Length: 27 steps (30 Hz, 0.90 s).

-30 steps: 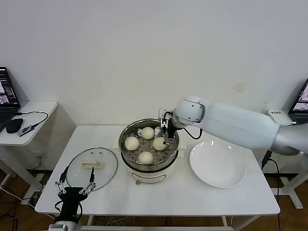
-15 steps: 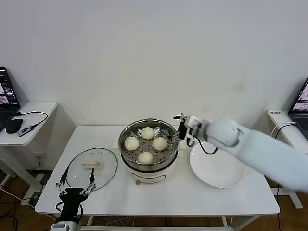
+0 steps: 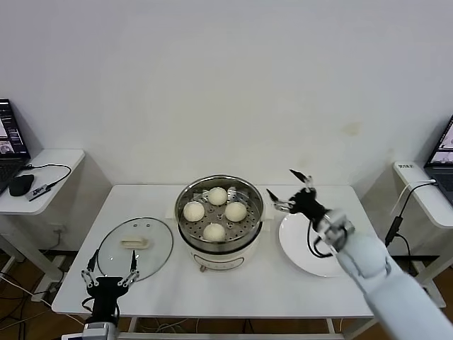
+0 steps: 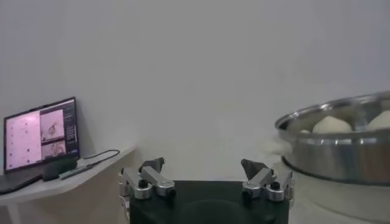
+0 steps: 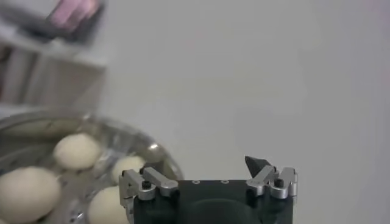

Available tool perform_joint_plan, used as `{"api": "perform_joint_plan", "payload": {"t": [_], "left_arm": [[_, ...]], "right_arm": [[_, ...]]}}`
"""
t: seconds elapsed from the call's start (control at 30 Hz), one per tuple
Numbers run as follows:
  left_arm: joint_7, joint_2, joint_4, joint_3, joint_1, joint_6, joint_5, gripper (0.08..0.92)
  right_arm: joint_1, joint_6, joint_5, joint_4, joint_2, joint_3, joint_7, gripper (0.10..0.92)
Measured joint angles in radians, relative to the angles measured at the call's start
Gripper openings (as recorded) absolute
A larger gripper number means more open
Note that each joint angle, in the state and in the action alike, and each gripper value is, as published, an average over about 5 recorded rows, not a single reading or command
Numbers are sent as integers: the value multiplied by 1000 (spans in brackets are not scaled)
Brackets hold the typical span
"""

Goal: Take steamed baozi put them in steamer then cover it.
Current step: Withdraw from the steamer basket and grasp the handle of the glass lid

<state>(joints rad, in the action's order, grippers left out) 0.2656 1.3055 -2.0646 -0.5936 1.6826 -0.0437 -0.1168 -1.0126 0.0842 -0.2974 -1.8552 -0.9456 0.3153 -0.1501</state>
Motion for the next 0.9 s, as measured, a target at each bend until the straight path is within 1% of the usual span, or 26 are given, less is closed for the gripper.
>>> {"api": "perform_joint_plan", "payload": {"t": [0.2, 0.43, 0.67, 0.9], "left_arm": [[6, -17, 52, -27, -12, -10, -218, 823], [-7, -57, 133, -62, -36, -41, -562, 823], [-16, -116, 242, -58, -81, -71, -858, 823], [-27, -155, 356, -31, -163, -80, -1018, 823]], "right_arm": [[-235, -132, 48, -3, -166, 235, -44, 823], [-410, -219, 74, -36, -313, 402, -68, 823], [-512, -272, 97, -58, -408, 492, -75, 823], [-577, -316, 113, -59, -464, 549, -76, 823]]}}
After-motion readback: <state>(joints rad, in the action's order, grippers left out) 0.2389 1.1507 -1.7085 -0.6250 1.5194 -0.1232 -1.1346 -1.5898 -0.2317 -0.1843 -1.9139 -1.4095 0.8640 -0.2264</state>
